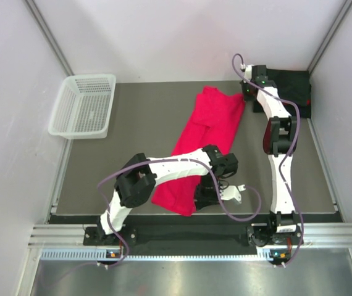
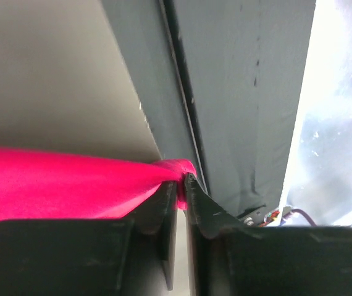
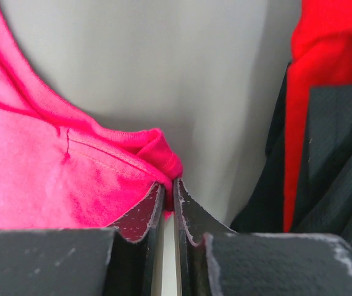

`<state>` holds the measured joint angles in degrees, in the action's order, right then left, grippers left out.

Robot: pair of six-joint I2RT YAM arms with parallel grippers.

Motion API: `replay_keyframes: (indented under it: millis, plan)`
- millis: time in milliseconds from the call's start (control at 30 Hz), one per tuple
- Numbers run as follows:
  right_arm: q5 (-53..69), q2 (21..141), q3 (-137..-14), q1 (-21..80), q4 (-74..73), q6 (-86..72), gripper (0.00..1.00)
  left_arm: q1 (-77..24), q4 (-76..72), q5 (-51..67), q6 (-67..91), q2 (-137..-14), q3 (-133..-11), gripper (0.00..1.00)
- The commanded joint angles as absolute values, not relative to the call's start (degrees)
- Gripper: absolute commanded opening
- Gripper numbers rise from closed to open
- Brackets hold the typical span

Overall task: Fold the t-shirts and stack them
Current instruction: Fold the tshirt

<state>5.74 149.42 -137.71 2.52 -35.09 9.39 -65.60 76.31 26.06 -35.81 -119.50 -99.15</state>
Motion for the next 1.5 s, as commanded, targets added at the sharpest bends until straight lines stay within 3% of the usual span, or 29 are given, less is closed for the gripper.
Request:
replay_keyframes:
  millis: [0,100,133,267,467,567,733,867,1167,1467]
  plan:
    - [3.61,151.17,-141.5,3.16,-30.5,10.28,0.04,-67.67,78.14,29.62,-34.1,-121.28,-102.65,0.22]
    - [2.64,151.08,-141.59,3.08,-30.24,10.37,0.05,-67.85,77.35,29.09,-33.14,-121.64,-104.67,0.33]
    - [2.11,150.91,-141.5,3.08,-30.32,10.2,0.07,-67.85,77.0,28.4,-32.53,-121.55,-105.63,0.47]
    - [0.53,146.89,-140.1,3.16,-30.41,9.67,0.43,-66.1,74.72,22.25,-31.04,-119.45,-113.8,0.52]
    - [-0.18,132.93,-129.32,2.55,-32.25,8.97,0.51,-49.68,54.55,6.61,-25.76,-117.07,-125.07,0.68]
    - [3.67,124.06,-120.98,2.46,-34.01,8.44,0.51,-40.98,49.15,5.53,-24.7,-121.97,-131.01,0.68]
    - [11.59,113.84,-110.5,2.55,-38.93,8.53,0.51,-30.25,39.75,12.11,-12.53,-131.13,-131.67,0.55]
    - [13.8,105.67,-100.58,2.55,-40.69,10.54,0.52,-22.25,28.93,26.95,1.82,-137.34,-130.59,0.54]
    - [13.01,97.22,-86.42,2.9,-42.98,13.36,0.52,-17.76,18.38,35.5,12.65,-148.18,-135.97,0.54]
    - [10.29,97.82,-84.02,3.08,-43.59,15.73,0.52,-17.14,13.28,44.47,19.16,-151.87,-134.65,0.53]
